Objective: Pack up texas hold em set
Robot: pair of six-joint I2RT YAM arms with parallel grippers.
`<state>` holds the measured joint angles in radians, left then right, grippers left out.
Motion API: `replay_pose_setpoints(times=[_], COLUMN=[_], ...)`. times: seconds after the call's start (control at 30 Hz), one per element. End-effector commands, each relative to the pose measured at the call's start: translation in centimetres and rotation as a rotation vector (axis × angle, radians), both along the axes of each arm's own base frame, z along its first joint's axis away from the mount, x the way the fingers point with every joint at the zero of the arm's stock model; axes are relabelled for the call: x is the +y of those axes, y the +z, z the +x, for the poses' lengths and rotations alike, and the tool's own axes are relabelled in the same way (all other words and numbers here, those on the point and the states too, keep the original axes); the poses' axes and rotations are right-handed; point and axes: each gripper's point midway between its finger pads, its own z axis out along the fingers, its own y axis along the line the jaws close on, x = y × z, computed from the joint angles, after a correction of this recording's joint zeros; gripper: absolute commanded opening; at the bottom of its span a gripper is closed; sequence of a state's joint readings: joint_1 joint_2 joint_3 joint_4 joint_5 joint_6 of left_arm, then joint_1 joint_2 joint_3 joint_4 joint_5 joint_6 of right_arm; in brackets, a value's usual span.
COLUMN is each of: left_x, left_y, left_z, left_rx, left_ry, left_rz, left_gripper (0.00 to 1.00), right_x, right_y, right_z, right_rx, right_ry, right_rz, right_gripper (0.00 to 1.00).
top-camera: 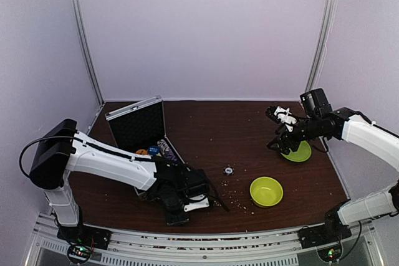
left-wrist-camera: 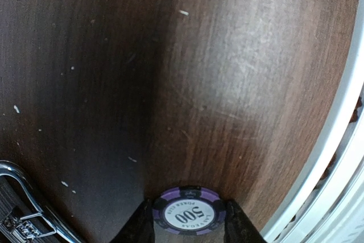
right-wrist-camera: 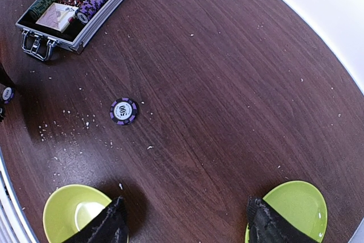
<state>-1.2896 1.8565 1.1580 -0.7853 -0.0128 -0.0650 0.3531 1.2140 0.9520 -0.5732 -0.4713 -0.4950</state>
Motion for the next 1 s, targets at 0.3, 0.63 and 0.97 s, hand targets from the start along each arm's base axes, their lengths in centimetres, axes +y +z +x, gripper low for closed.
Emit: replay_pose_setpoints(times=[0.3,0.63,0.97], left_x=[-0.4,0.3,1.7], left_y=[4.8,8.4,6.3], left_z=[3.7,12.7,19.7], left_rx=[-0.17,-0.354,-0.425], left_ry=[0.04,0.159,0.286], left_rz=[0.029,0.019,0.032], left_gripper=[0.36,0.36,0.37], right_x=[0.3,0.3,0.2], right_y=[1.0,1.0,0.8], right_z=[0.2,0.2,0.3], right_rx=[-0.012,-0.011,-0.006], right_ry=[0.013,0.012,0.005], right_rz=[0.014,0.014,0.011], right_gripper=[0.72,0.72,0.73])
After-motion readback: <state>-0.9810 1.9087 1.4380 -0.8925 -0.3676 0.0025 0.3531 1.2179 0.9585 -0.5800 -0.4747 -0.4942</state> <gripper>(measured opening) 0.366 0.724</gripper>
